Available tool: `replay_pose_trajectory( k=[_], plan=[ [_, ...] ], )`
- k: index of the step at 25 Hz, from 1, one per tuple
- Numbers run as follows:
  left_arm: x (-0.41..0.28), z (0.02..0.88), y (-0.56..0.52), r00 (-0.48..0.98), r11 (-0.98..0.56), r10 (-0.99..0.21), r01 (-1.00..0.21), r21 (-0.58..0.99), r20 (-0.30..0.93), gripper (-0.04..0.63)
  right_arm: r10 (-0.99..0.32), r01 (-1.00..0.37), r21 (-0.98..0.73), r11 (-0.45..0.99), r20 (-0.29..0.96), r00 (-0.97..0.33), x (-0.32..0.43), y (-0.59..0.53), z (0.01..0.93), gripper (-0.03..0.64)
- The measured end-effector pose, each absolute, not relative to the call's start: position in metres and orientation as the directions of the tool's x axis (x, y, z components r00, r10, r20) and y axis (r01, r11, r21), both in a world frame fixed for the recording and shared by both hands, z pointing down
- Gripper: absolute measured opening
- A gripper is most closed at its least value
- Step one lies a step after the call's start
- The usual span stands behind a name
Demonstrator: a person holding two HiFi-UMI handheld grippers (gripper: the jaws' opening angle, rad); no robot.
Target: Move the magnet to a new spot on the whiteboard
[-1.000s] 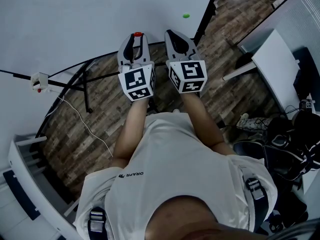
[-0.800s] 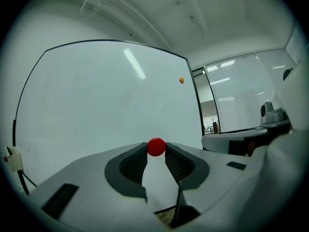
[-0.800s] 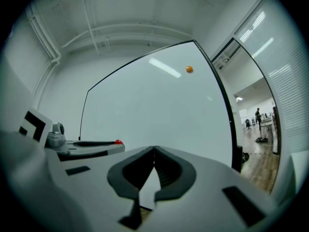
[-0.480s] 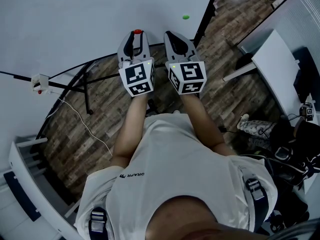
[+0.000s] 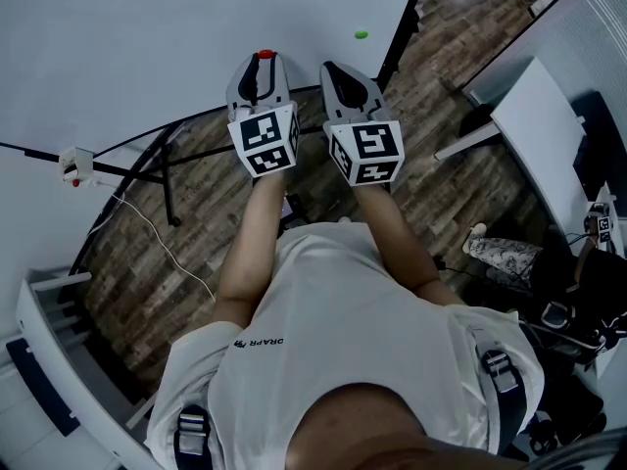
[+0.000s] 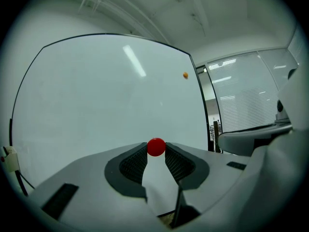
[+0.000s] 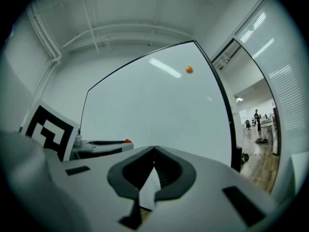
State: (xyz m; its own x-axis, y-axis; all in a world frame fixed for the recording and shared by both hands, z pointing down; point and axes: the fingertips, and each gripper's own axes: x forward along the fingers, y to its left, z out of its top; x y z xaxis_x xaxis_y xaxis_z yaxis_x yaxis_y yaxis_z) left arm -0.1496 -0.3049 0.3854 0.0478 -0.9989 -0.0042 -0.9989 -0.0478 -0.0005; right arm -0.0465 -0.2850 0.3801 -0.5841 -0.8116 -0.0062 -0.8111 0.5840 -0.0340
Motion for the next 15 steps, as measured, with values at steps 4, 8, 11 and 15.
replay_pose_trajectory(
  k=[4, 8, 11, 15],
  plan=[
    [-0.149, 0.388, -0.316, 0.044, -0.044, -0.999, -0.999, -0.004, 0.006, 0.117, -0.810, -0.810, -0.033, 0.586, -0.005, -0.586, -0.046, -0.289, 0.380, 0.012],
    [-0.151, 0.393, -0.325, 0.039, -0.039, -0.999, -0.999, -0.010, 0.026, 0.117, -0.808, -0.808, -0.035, 0.588, -0.005, -0.589, -0.047, -0.290, 0.380, 0.012],
    [-0.152, 0.398, -0.330, 0.041, -0.041, -0.998, -0.999, 0.001, 0.042, 0.117, -0.807, -0.807, -0.036, 0.590, -0.005, -0.590, -0.048, -0.289, 0.380, 0.012],
    [-0.155, 0.401, -0.338, 0.034, -0.034, -0.998, -0.999, -0.001, 0.050, 0.117, -0.806, -0.806, -0.035, 0.591, -0.005, -0.591, -0.048, -0.290, 0.381, 0.012]
  ],
)
